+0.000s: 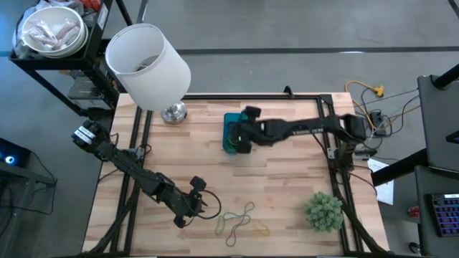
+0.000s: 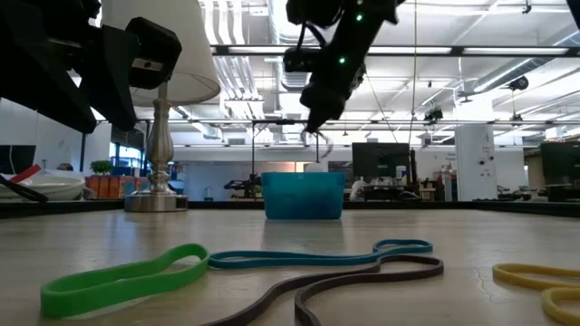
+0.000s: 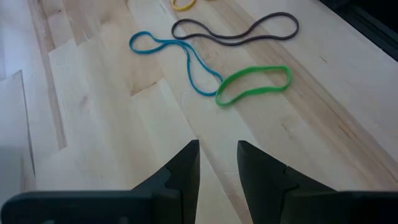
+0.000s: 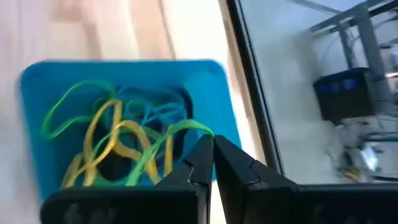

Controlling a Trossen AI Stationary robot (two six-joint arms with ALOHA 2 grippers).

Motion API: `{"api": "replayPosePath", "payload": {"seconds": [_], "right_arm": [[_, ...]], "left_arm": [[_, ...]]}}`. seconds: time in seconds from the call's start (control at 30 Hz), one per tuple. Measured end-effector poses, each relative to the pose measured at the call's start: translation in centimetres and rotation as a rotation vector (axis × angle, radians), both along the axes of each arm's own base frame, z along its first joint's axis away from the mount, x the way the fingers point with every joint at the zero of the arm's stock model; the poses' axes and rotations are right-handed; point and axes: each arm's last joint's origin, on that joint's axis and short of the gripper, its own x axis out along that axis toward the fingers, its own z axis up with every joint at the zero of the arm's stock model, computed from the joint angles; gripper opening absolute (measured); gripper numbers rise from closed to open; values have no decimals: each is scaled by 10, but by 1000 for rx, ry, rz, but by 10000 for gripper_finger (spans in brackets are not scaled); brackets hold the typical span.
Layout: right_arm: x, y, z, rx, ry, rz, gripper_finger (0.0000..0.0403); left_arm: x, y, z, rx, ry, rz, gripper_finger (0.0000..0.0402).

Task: Pick and place rubber bands into bin
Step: Put the green rubber band into the blue bin

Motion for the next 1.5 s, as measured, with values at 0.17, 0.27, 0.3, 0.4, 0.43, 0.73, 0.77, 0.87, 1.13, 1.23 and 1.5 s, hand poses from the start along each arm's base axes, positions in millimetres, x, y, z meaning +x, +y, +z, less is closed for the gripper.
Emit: {"api": "replayPosePath", "payload": {"seconds": [0.17,0.27,0.3,0.4,0.43,0.73,0.77,0.87,1.13,1.23,1.5], "right_arm": [[4,-33,4,55,-81,28,9],[5,-47,6,92,-121,37,9],[4,-51,6,109,-132,40,9],[5,-62,4,166,-168,45,9],[6,-64,2,179,-169,49,9],[13,-73,-22,201,-142,32,9],[14,-74,-25,200,-132,31,9],[16,-75,-34,207,-110,24,9],[16,-78,-39,253,-116,28,39],[15,-77,-37,265,-120,22,67],[1,-73,-36,311,0,-10,124]], "left_arm": [[0,0,0,0,1,0,92],[-1,0,-1,3,4,0,92],[-1,1,-2,3,5,0,92],[-2,2,-5,9,13,0,92],[-3,2,-6,11,15,0,92],[-3,2,-8,6,8,0,92],[-3,2,-8,6,8,0,92],[-3,2,-8,4,6,0,92],[-3,2,-8,4,5,0,92],[-3,2,-8,3,5,0,92],[-3,2,-8,3,5,0,92]]}}
